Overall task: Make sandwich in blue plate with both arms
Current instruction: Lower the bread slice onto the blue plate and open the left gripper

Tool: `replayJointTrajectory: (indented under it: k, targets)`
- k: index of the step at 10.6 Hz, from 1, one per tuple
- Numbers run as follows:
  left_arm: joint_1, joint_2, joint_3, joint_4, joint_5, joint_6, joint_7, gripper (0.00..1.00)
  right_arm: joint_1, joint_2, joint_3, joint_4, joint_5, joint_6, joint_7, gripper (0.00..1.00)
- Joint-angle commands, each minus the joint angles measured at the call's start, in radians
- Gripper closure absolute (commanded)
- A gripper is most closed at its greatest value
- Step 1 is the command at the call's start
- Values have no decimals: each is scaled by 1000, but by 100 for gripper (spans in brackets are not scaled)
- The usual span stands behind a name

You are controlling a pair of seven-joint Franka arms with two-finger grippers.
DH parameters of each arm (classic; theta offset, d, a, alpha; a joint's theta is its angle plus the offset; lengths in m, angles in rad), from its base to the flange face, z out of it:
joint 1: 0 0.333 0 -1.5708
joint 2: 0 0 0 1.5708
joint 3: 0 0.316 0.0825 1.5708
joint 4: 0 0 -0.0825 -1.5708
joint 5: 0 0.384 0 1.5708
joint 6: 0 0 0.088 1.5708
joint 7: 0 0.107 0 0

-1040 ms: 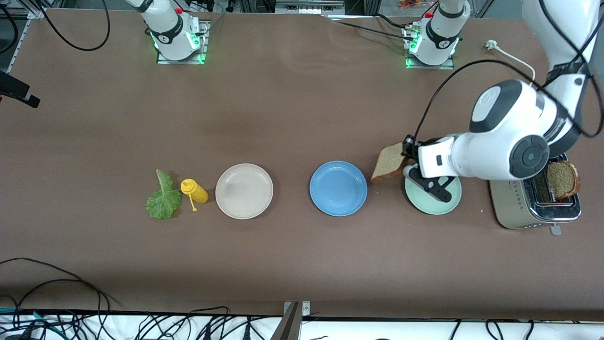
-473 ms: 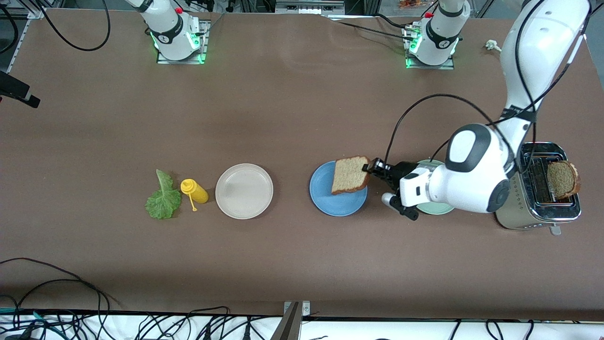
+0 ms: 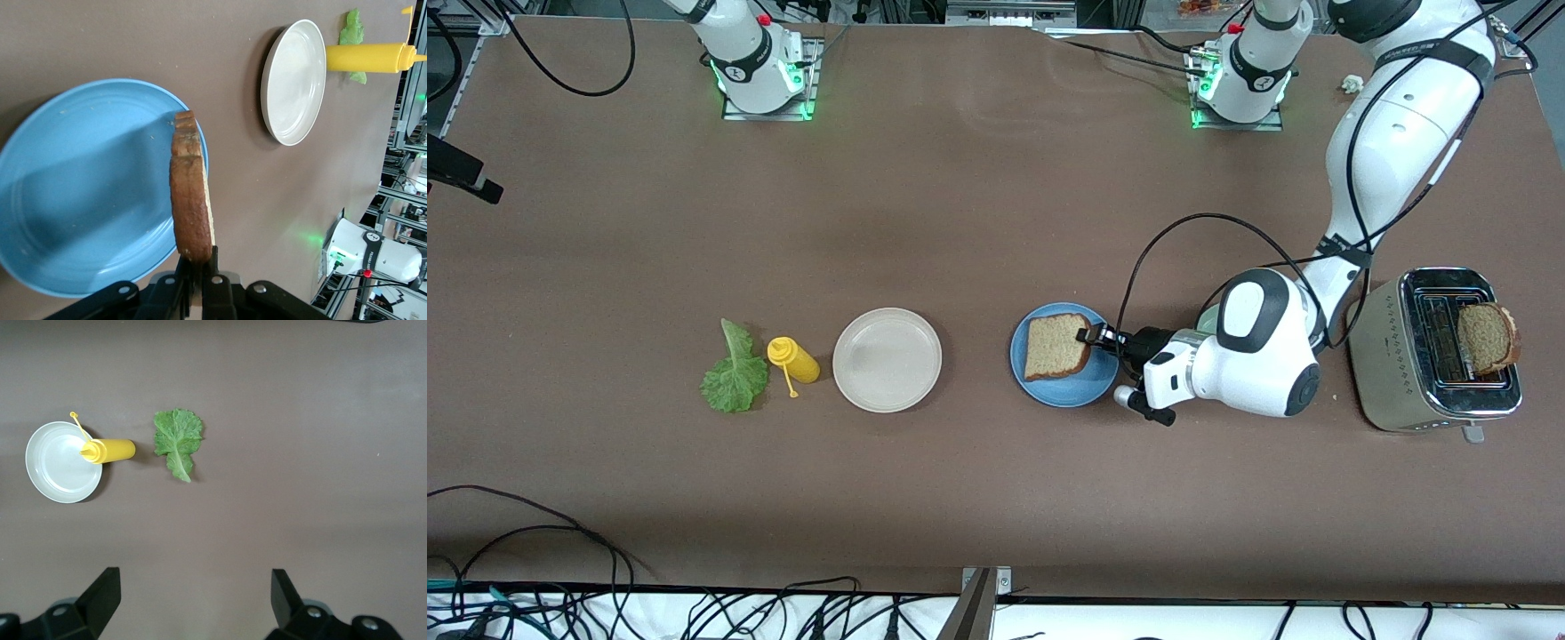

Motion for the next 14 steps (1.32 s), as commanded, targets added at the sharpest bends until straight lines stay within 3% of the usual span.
replayJointTrajectory:
  k: [1,9,10,11,14]
  targets:
    - [-14,15,1,-9,-58,10,21,100,0,15,-1,18,21,-19,-12,0]
    - [-2,41,18,-26,-55,9,71,100,3,20,0,19,21,-14,-12,0]
    - [-1,44,18,-26,-55,9,71,84,3,20,0,19,21,-14,-12,0]
    - [-1,43,26,-26,-49,9,72,1,3,20,0,19,21,-14,-12,0]
    - [1,32,43,-25,-40,4,71,0,3,20,0,19,21,-14,-12,0]
